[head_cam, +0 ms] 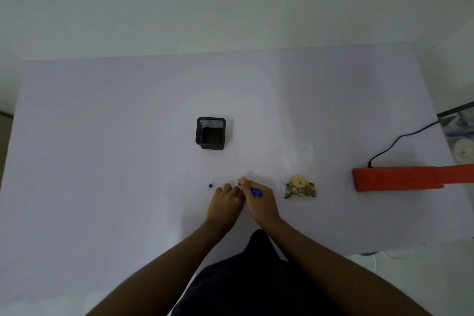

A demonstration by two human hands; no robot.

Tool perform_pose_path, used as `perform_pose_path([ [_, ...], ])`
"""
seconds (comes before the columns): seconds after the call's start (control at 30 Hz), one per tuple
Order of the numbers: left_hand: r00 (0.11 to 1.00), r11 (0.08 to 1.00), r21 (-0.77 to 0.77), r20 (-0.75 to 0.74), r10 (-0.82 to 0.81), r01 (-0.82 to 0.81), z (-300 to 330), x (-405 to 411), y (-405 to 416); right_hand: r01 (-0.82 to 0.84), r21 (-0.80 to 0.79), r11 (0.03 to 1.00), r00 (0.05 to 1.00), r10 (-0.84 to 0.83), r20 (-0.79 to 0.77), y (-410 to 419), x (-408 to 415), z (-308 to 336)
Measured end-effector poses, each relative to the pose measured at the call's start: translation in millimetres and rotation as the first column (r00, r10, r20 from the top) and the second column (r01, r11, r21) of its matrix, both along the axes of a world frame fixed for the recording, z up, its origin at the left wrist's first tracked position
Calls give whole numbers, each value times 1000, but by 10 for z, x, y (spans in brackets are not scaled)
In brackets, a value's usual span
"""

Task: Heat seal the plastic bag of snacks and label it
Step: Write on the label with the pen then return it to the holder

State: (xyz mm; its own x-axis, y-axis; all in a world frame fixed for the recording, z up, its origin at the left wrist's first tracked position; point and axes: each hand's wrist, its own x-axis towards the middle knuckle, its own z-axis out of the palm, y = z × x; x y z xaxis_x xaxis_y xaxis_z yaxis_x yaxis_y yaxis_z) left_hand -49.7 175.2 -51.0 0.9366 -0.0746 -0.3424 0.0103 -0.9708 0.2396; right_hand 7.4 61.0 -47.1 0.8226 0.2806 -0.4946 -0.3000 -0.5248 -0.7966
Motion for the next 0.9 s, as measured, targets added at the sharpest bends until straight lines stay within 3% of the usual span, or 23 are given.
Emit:
perform_pose_path([
  [0.27,994,999,44,-110,-28,33,47,-101,11,-146,-60,987,967,156,200,-31,-31,-63],
  [0.67,976,995,75,-214,-45,63,135,-144,23,-150,-56,987,980,156,123,-32,-32,-152],
  [0.9,968,997,67,-251,-25,44,174,-168,7,-142,-135,981,981,157,110,28,1,-148],
])
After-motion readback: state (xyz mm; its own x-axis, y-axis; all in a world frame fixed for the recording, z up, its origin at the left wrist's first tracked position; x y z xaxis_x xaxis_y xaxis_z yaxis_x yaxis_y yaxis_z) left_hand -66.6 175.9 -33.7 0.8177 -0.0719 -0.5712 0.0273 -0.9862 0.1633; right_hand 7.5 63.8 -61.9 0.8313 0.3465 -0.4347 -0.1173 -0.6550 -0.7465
